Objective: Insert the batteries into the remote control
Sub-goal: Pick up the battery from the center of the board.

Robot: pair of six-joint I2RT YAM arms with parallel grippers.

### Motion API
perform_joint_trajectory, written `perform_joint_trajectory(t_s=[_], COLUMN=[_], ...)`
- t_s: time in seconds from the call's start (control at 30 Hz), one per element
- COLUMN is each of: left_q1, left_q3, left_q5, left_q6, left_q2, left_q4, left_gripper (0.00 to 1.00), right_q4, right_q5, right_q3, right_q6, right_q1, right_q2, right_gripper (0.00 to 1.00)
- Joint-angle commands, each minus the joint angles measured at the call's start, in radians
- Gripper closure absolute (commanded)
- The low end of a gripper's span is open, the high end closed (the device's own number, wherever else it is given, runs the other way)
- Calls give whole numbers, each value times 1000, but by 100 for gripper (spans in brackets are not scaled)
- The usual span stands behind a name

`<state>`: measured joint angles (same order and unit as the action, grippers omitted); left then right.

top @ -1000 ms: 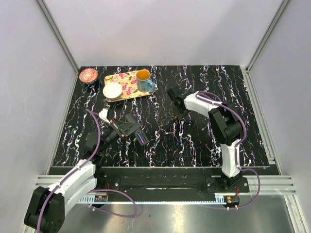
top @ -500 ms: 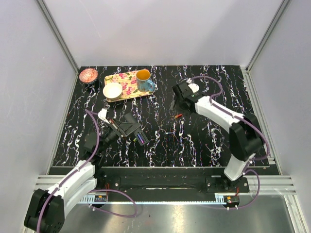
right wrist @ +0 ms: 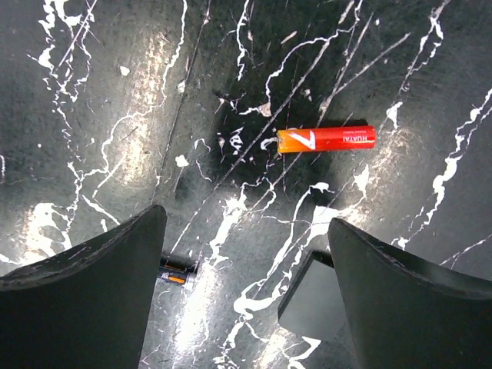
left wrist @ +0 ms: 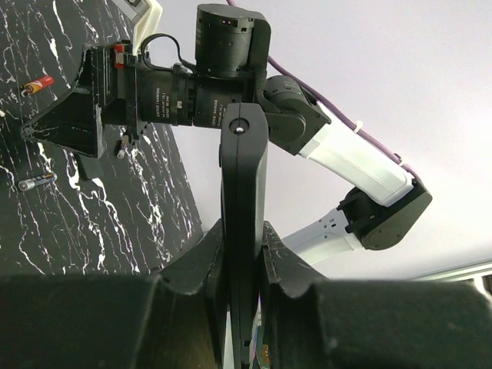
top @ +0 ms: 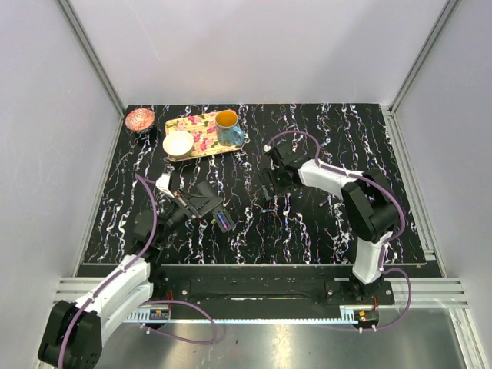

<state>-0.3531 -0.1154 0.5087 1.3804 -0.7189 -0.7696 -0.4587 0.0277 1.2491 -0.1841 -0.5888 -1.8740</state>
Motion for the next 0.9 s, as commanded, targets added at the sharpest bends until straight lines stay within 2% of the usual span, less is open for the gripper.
perform_joint_trajectory(t_s=[0.0, 0.2, 0.47, 0.87], left_q1=[3, 3, 3, 2], left_q3=[8, 0, -3, -1], left_q5=[13, 25, 34, 37], left_q6=[-12, -12, -15, -20], left_q2=[4, -33, -73, -77], left_q4=[-33, -62, -86, -83], left_gripper=[100, 100, 100, 100], right_q4=[49, -9, -20, -21], right_q5=[-2, 80, 120, 52], right_q3=[59, 122, 125, 141], right_q6=[101, 158, 178, 228], right_q1=[3, 3, 7, 50], right_q2=[-17, -83, -116, -131], right_gripper=[5, 6, 7, 12])
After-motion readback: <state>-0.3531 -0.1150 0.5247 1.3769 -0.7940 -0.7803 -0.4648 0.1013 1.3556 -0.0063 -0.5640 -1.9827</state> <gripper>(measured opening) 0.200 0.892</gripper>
